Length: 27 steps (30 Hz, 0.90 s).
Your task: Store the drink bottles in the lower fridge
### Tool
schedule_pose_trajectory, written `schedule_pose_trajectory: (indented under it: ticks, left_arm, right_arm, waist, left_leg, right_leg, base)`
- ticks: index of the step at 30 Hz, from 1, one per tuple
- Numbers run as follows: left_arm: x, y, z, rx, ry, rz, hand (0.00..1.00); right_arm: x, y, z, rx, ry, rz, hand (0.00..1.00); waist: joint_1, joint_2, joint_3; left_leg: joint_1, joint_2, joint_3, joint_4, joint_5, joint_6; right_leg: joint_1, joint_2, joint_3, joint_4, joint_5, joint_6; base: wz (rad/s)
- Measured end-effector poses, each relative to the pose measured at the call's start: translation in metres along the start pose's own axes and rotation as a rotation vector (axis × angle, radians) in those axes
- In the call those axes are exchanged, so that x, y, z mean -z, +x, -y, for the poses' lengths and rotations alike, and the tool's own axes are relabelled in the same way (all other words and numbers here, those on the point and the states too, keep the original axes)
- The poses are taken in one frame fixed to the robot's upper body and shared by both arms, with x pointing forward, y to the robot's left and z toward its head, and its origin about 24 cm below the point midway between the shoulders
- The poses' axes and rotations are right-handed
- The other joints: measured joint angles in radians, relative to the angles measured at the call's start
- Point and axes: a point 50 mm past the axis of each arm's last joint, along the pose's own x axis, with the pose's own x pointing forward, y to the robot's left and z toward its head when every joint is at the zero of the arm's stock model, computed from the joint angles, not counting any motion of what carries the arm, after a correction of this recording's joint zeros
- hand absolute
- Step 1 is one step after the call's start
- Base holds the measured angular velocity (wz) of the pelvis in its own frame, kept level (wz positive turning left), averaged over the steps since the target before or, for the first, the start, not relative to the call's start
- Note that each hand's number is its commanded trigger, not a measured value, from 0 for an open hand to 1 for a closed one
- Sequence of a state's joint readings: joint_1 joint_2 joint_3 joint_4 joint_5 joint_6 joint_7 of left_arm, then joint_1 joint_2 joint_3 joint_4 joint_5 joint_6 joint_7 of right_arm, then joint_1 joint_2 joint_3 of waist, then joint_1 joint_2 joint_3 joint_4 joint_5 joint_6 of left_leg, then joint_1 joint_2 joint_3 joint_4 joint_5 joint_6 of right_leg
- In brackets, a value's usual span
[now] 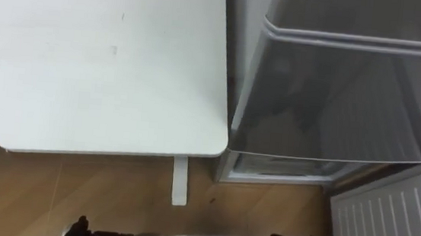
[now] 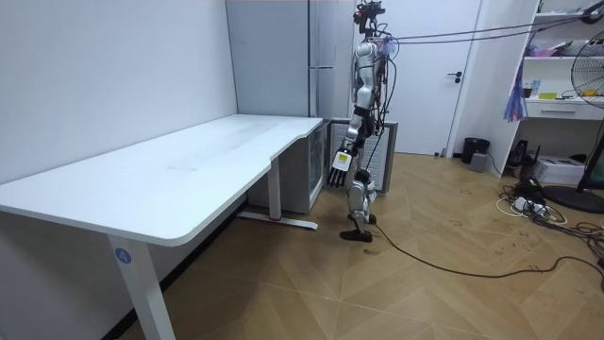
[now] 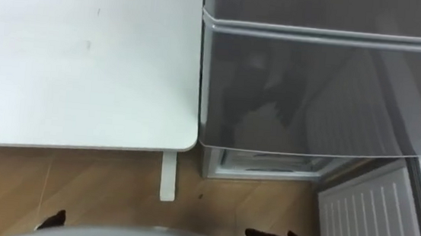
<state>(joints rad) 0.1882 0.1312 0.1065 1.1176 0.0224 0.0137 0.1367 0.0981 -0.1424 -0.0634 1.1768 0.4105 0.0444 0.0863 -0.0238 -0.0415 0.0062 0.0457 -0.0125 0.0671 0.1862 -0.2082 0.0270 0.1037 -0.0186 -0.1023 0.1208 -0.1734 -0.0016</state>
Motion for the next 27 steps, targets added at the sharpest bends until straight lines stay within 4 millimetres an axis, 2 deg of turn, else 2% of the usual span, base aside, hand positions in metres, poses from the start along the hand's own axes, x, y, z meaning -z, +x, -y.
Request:
schedule_pose_trajectory:
  ticks: [4,7,10,11,12,14,17,20,22,24,27]
  left_arm:
    - [0.002,0.0,-0.003,-0.009,0.02,0.005,0.0]
    - [0.001,0.0,-0.003,-0.01,0.017,0.014,0.0]
    - [-0.002,0.0,-0.004,-0.016,0.017,0.026,0.0]
    - [-0.005,0.001,-0.005,-0.019,0.029,0.037,0.0]
    - [-0.006,0.001,-0.006,-0.02,0.032,0.04,0.0]
    - [-0.005,0.001,-0.006,-0.02,0.041,0.038,0.0]
    - [-0.003,0.0,-0.006,-0.015,0.04,0.03,0.0]
    - [0.002,0.0,-0.008,-0.017,0.029,0.018,0.0]
    - [0.005,-0.001,-0.009,-0.02,0.028,0.011,0.0]
    - [0.004,0.0,-0.01,-0.022,0.026,0.014,0.0]
    - [0.005,-0.002,-0.012,-0.028,0.022,0.022,0.0]
  right_arm:
    - [-0.029,-0.002,0.002,0.048,0.015,0.141,0.0]
    - [-0.062,-0.008,0.002,0.086,0.026,0.292,0.0]
    - [-0.093,-0.018,0.003,0.149,-0.014,0.443,0.0]
    - [-0.105,-0.024,0.001,0.162,-0.031,0.506,0.0]
    - [-0.117,-0.03,-0.002,0.172,-0.044,0.558,0.0]
    - [-0.116,-0.033,0.002,0.2,-0.066,0.556,0.0]
    - [-0.121,-0.037,0.003,0.238,-0.079,0.578,0.0]
    - [-0.126,-0.043,0.006,0.317,-0.127,0.618,0.0]
    - [-0.14,-0.054,0.01,0.359,-0.102,0.701,0.0]
    - [-0.163,-0.075,0.023,0.436,-0.085,0.843,0.0]
    - [-0.179,-0.094,0.036,0.509,-0.116,0.939,0.0]
  waist:
    - [-0.002,-0.002,-0.0032]
    - [-0.012,-0.004,-0.0024]
    - [-0.022,-0.011,-0.0043]
    - [-0.029,-0.019,-0.0027]
    - [-0.036,-0.02,-0.005]
    - [-0.037,-0.026,-0.0046]
    - [-0.033,-0.026,-0.0031]
    - [-0.052,-0.025,-0.0022]
    - [-0.058,-0.024,-0.002]
    - [-0.062,-0.022,-0.0011]
    - [-0.062,-0.024,-0.0015]
  left_leg:
    - [0.015,0.0,0.004,0.0,0.0,0.0]
    - [0.021,0.001,0.01,0.0,0.0,0.0]
    - [0.023,0.001,0.01,-0.008,0.0,0.0]
    - [0.022,0.001,0.012,-0.01,0.0,0.0]
    - [0.02,0.001,0.013,-0.011,0.0,0.0]
    - [0.017,0.001,0.014,-0.012,0.0,0.0]
    - [0.02,0.003,0.035,-0.018,0.001,0.0]
    - [0.02,0.001,0.039,-0.018,0.001,0.002]
    - [0.02,0.001,0.04,-0.02,0.001,0.002]
    - [0.02,0.001,0.04,-0.023,0.001,0.002]
    - [0.021,0.003,0.04,-0.026,0.001,0.002]
  right_leg:
    - [0.005,0.001,0.014,0.003,0.001,0.0]
    - [0.006,0.001,0.014,0.013,0.0,0.0]
    - [0.001,0.001,0.014,0.014,0.0,0.0]
    - [-0.001,0.001,0.017,0.015,0.0,0.0]
    - [-0.003,0.001,0.02,0.015,0.0,0.001]
    - [-0.001,0.001,0.021,0.018,0.0,0.001]
    - [-0.02,0.004,0.049,0.034,-0.001,0.001]
    - [-0.024,0.002,0.05,0.034,-0.001,0.002]
    - [-0.024,0.002,0.05,0.034,-0.001,0.002]
    - [-0.024,0.002,0.05,0.033,-0.001,0.002]
    - [-0.022,0.004,0.045,0.032,-0.001,0.002]
  base:
    - [-0.03]
    - [-0.06]
    - [-0.01]
    - [-0.07]
    - [-0.07]
    - [-0.08]
    - [-0.23]
    - [-0.05]
    - [-0.03]
    - [0.0]
    - [0.0]
